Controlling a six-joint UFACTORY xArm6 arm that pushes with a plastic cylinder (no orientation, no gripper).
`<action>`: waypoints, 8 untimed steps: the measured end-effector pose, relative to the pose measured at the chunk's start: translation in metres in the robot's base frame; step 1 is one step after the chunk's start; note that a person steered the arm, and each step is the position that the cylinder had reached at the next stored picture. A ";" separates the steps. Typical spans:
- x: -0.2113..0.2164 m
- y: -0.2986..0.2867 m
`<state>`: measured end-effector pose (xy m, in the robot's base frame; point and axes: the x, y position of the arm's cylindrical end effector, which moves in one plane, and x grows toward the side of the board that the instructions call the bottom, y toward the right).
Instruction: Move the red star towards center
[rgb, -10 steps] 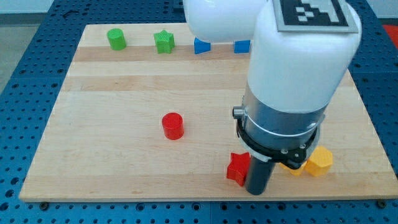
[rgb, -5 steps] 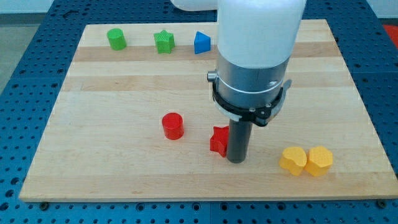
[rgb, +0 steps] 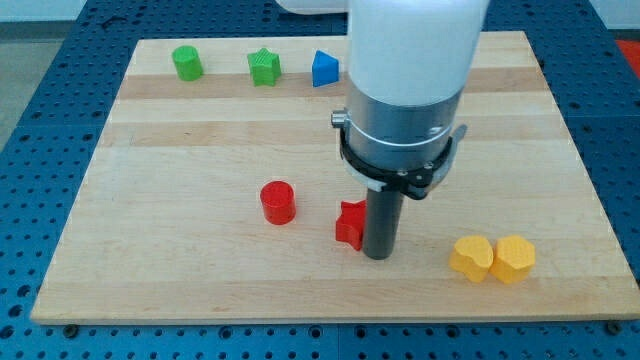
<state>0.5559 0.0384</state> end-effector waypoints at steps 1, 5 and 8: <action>0.015 -0.005; -0.017 -0.021; 0.062 0.000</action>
